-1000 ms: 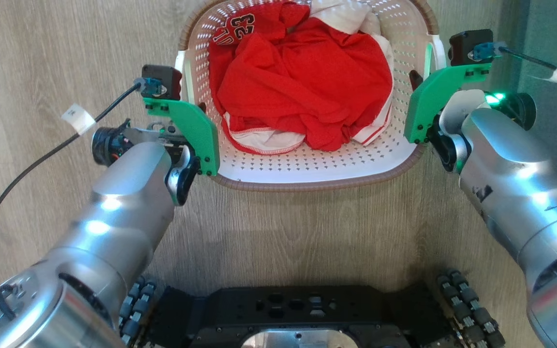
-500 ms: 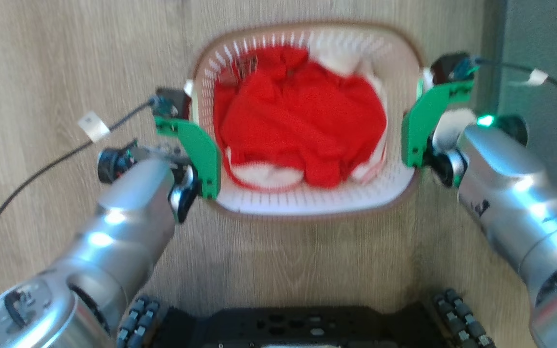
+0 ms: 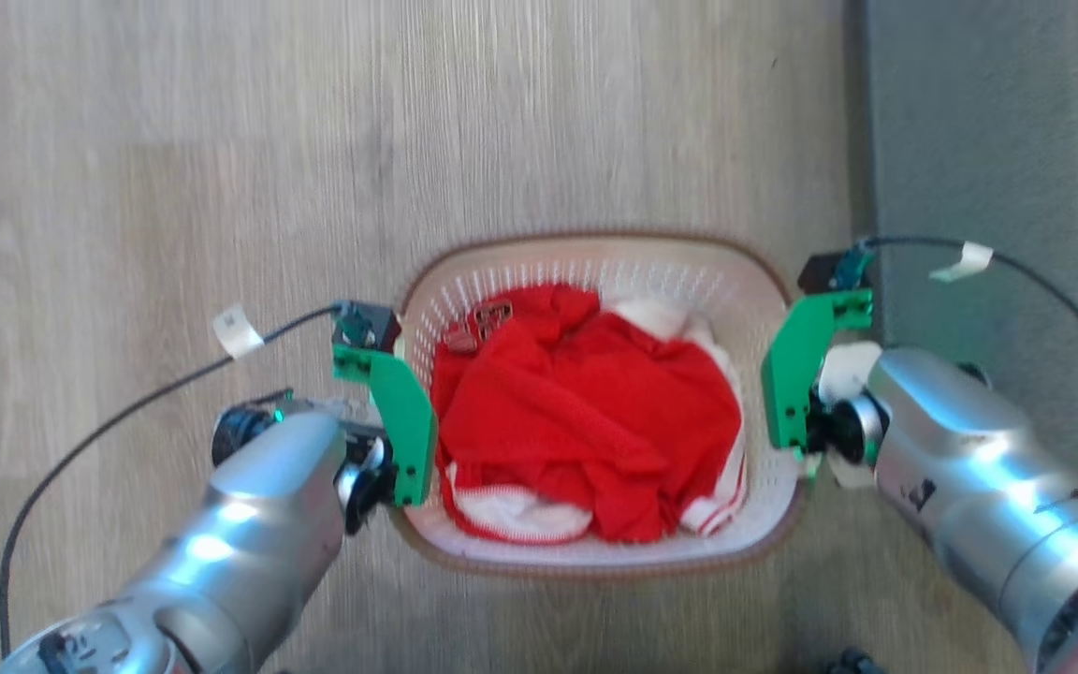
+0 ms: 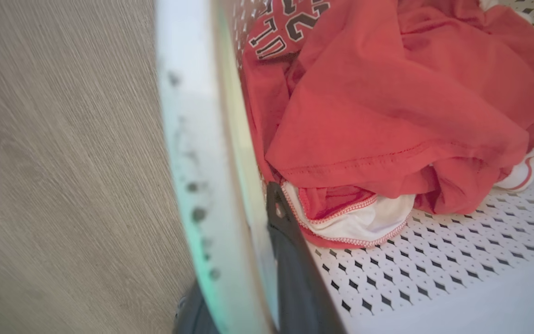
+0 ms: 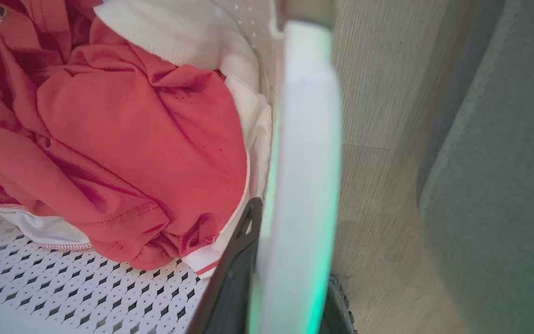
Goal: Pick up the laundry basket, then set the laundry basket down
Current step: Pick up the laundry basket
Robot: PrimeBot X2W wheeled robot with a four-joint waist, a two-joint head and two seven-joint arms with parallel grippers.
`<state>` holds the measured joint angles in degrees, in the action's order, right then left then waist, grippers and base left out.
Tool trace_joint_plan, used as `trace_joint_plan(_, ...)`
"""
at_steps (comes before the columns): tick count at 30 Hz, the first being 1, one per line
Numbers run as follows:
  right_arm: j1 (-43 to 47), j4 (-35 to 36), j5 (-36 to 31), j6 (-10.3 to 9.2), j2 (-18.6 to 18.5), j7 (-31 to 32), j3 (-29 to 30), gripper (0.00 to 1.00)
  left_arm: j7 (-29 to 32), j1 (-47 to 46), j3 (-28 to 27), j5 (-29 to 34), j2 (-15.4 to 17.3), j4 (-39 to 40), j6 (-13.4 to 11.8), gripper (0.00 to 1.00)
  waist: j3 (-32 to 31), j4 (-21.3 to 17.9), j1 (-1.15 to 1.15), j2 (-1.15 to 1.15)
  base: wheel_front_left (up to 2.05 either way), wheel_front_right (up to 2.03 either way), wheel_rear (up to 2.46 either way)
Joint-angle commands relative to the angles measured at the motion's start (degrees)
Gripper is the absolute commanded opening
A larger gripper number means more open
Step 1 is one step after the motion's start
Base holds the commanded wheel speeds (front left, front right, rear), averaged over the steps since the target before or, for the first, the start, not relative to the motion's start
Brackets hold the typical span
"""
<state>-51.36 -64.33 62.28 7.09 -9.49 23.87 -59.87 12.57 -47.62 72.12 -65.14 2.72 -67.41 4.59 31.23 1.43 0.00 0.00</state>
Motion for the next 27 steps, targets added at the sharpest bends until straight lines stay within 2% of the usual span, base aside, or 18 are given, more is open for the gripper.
trace_joint_plan(1, 2.4, 1.1, 0.3, 0.40, 0.6, 0.8, -1.1, 0.00, -0.3, -0.2, 0.1, -0.2, 0.2, 1.8, 1.3, 0.00, -4.2, -0.3, 0.00, 0.00, 0.00, 0.00, 0.00)
trace_joint_plan(10, 4.8, 2.0, 3.7, 0.40, 1.0, 4.2, -3.0, 0.00, 2.0, 2.8, 0.6, -1.0, 0.2, 0.3, 2.5, 0.00, -12.8, -0.3, 0.00, 0.00, 0.00, 0.00, 0.00)
trace_joint_plan(27, 9.5, 3.1, 7.6, 0.40, 2.7, 4.1, -6.5, 0.00, 4.2, 8.1, 0.9, -2.0, 0.2, -1.0, 2.9, 0.00, -25.4, 1.6, 0.00, 0.00, 0.00, 0.00, 0.00)
